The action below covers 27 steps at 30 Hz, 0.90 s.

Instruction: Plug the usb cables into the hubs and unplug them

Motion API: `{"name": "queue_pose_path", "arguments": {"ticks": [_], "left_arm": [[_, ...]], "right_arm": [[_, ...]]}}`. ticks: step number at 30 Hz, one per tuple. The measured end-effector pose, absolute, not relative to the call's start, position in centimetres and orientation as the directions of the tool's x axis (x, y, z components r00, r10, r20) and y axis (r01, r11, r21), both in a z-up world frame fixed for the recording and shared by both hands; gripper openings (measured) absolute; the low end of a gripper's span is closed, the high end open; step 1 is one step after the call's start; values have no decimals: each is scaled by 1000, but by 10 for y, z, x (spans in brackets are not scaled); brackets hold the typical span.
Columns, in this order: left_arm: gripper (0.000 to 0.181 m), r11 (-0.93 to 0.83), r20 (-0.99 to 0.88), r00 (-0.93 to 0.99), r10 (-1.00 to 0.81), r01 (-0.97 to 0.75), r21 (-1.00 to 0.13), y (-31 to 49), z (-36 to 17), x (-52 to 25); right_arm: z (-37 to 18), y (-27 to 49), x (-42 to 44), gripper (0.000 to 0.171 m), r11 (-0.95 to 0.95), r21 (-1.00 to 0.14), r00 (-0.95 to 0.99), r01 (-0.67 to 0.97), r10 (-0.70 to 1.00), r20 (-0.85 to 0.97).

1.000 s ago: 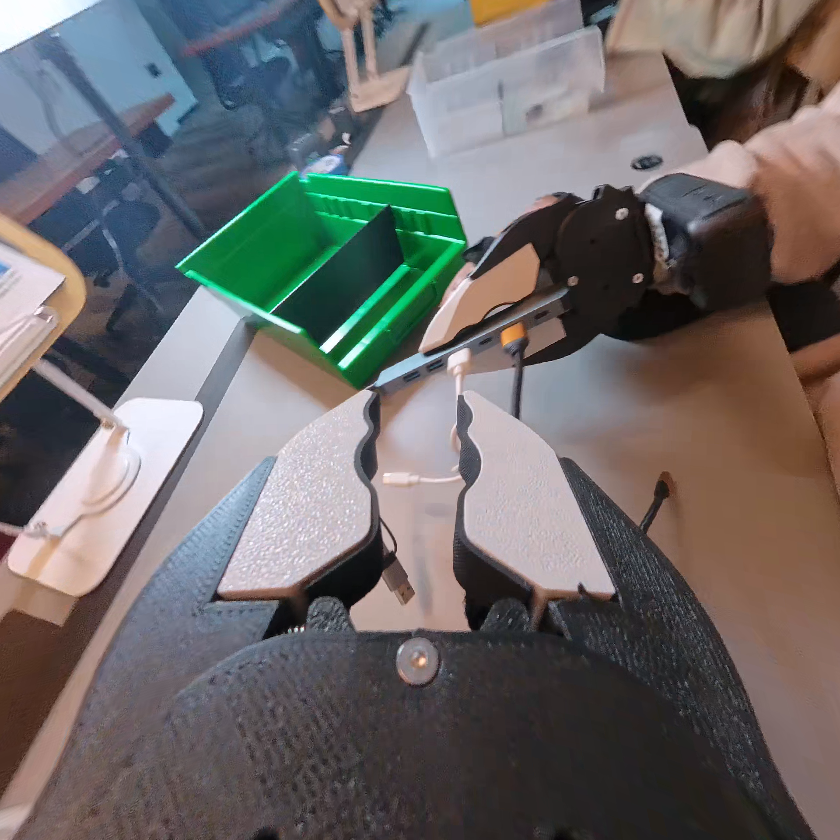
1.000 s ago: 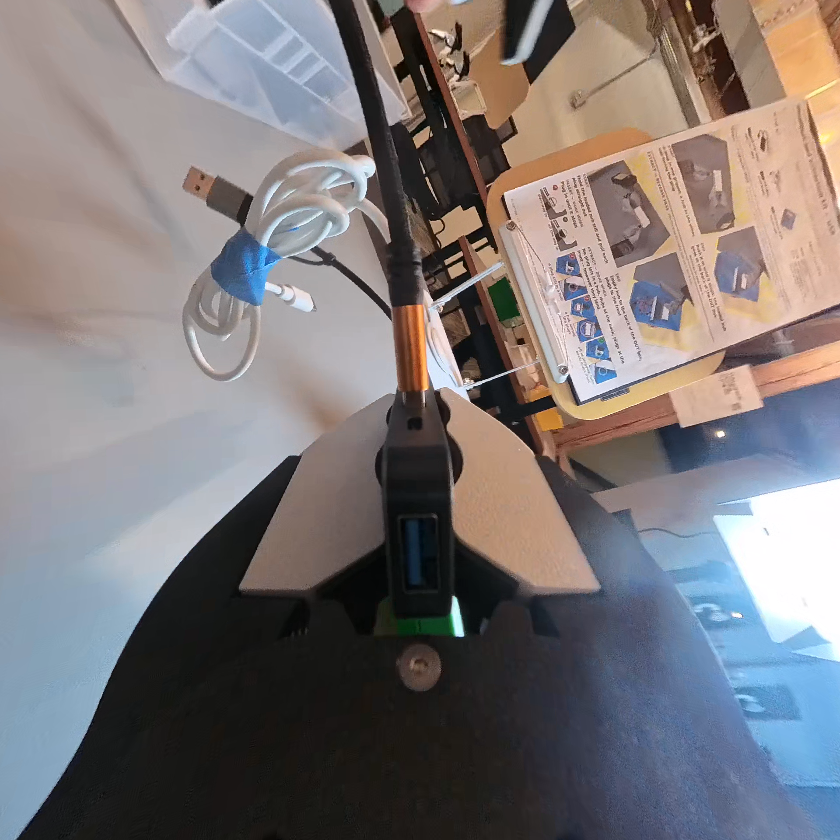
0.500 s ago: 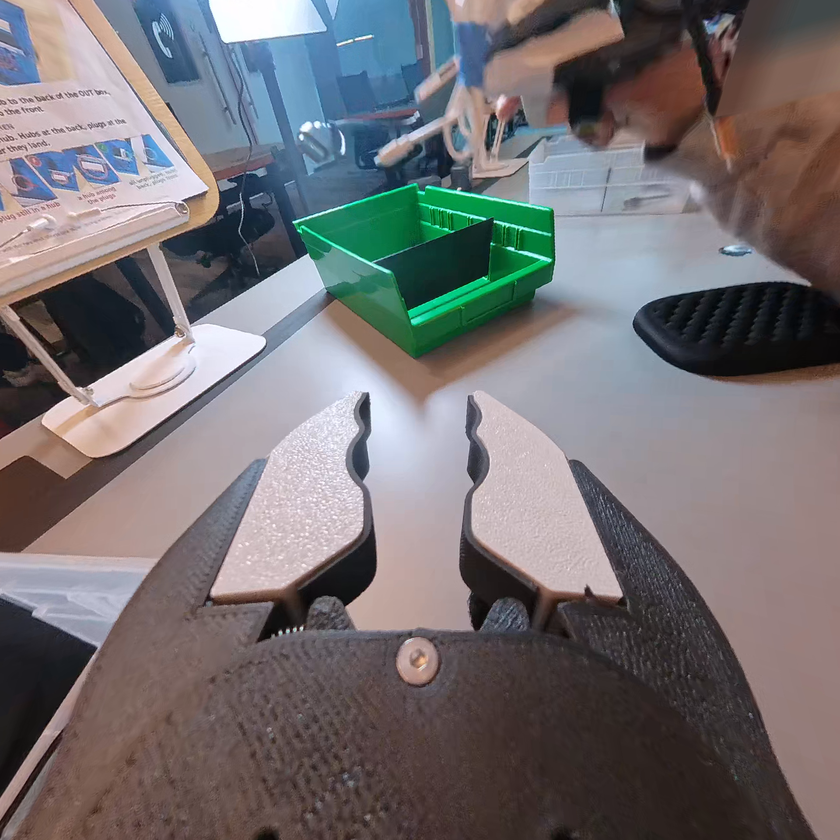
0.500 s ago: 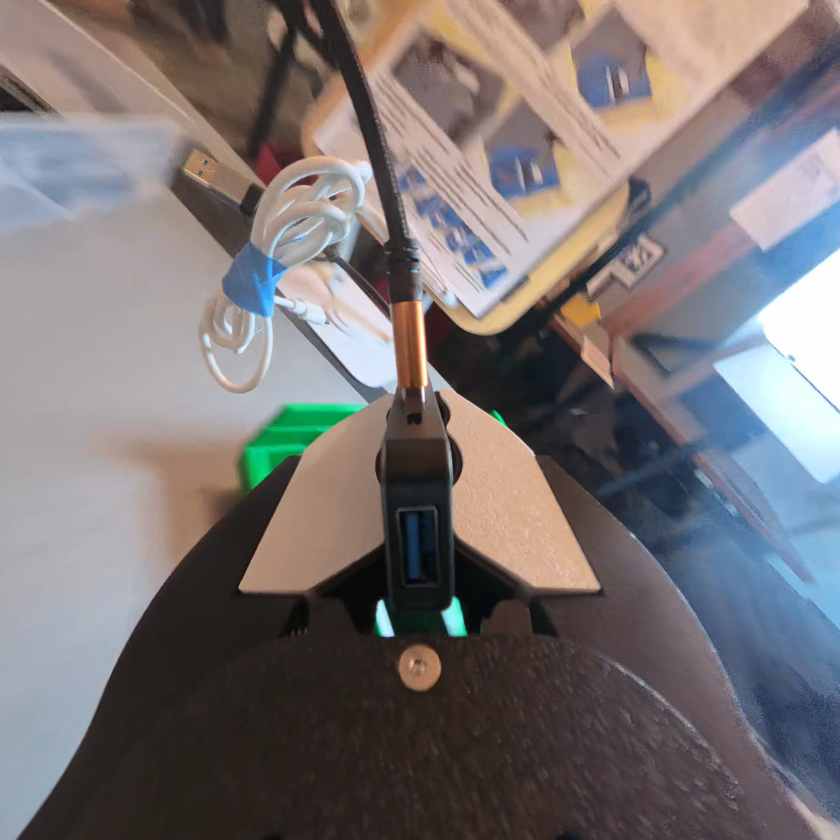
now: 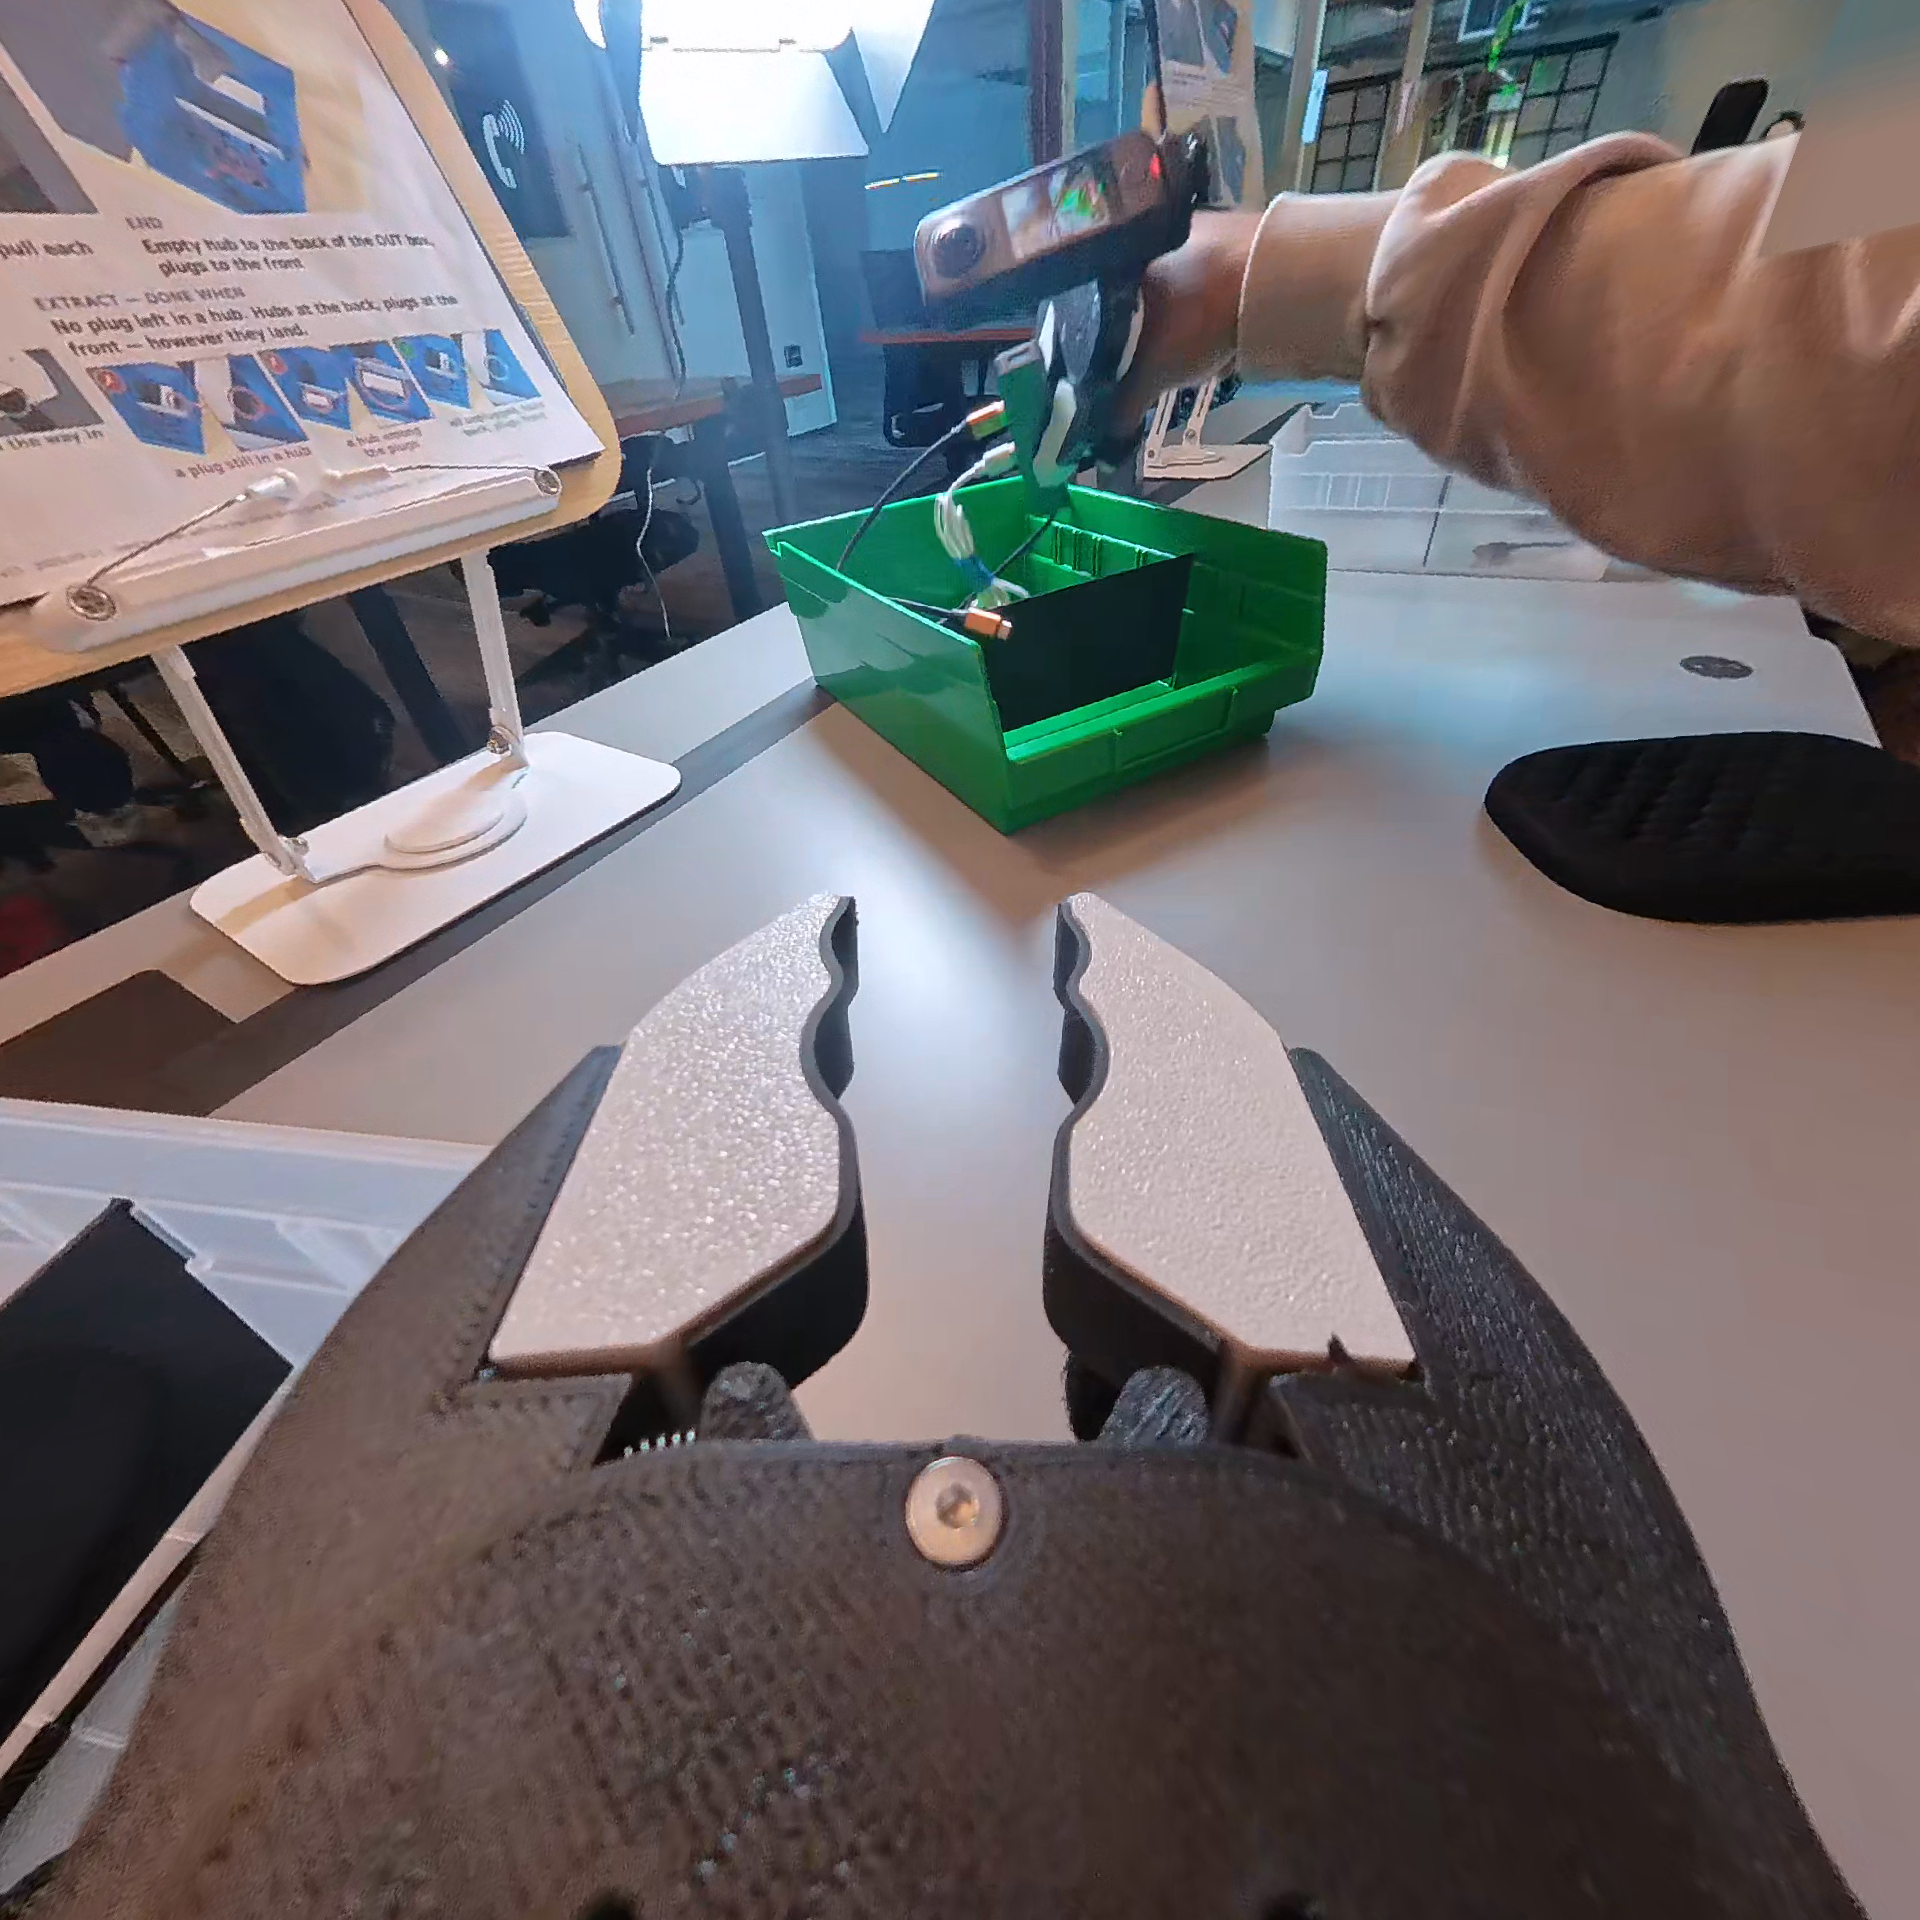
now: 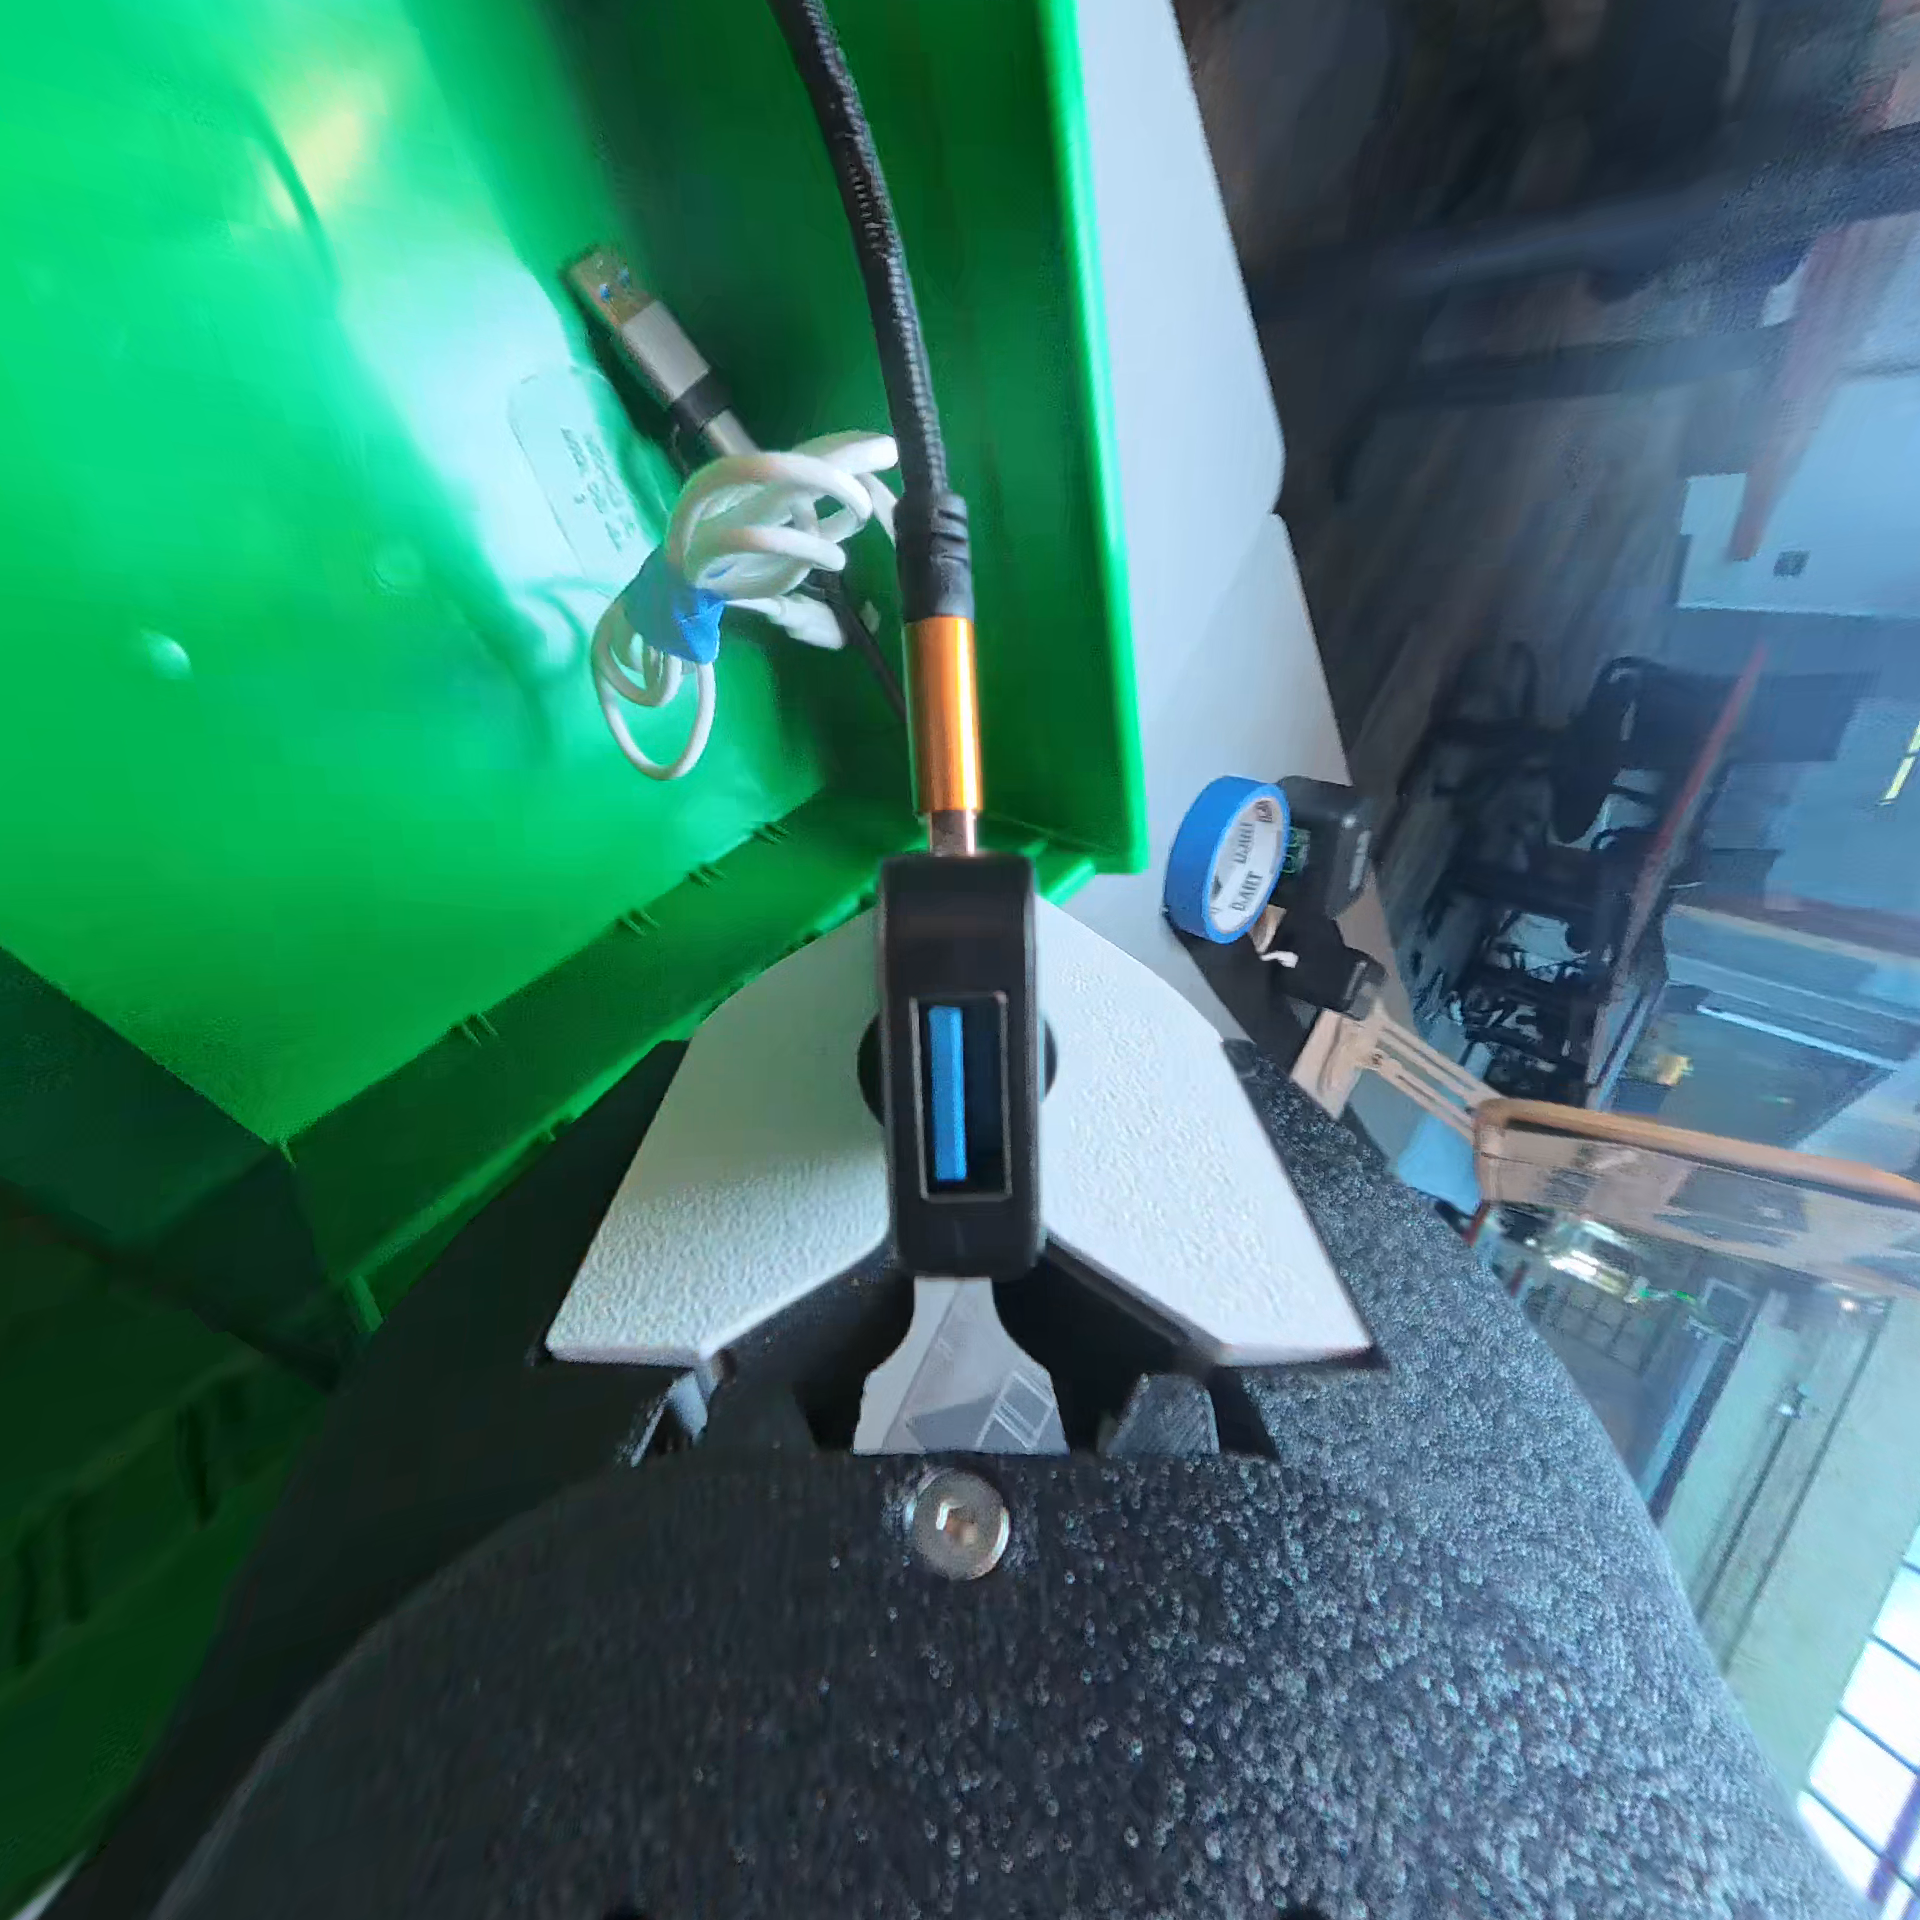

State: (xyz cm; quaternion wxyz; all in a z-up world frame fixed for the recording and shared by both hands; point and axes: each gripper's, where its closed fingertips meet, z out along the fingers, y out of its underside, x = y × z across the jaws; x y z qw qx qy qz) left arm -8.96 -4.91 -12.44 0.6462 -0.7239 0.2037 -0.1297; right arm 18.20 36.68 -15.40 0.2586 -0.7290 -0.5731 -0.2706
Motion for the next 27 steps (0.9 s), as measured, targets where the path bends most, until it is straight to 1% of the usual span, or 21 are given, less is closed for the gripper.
{"name": "queue_pose_path", "arguments": {"ticks": [8,11,13,15,17,21,24,27], "left_arm": [[37,-104,-68,880,-470,-131,-986,-46,-134,-89],[37,-103,-88,877,-472,-154,-983,-46,-136,-87],[37,-100,-99,876,-472,-165,-981,-47,-136,-86],[38,-98,-101,875,-473,-166,-981,-47,-135,-86],[38,-101,-97,875,-475,-164,-981,-47,-136,-85],[38,-104,-92,874,-477,-160,-982,-47,-136,-85],[38,-97,-104,876,-470,-168,-981,-47,-134,-86],[38,-90,-110,883,-456,-169,-981,-48,-132,-89]], "right_arm": [[-198,378,174,11,-285,-16,224,959,719,658],[-209,374,167,12,-262,-4,204,965,742,639],[-218,363,156,26,-243,-28,216,970,798,562],[-218,350,141,40,-227,-105,249,968,846,471],[-206,337,124,49,-218,-218,287,951,882,374],[-166,312,97,51,-185,-459,317,869,920,230],[-139,292,86,50,-139,-606,323,783,924,206],[-121,263,76,50,-83,-744,321,664,929,183]]}}
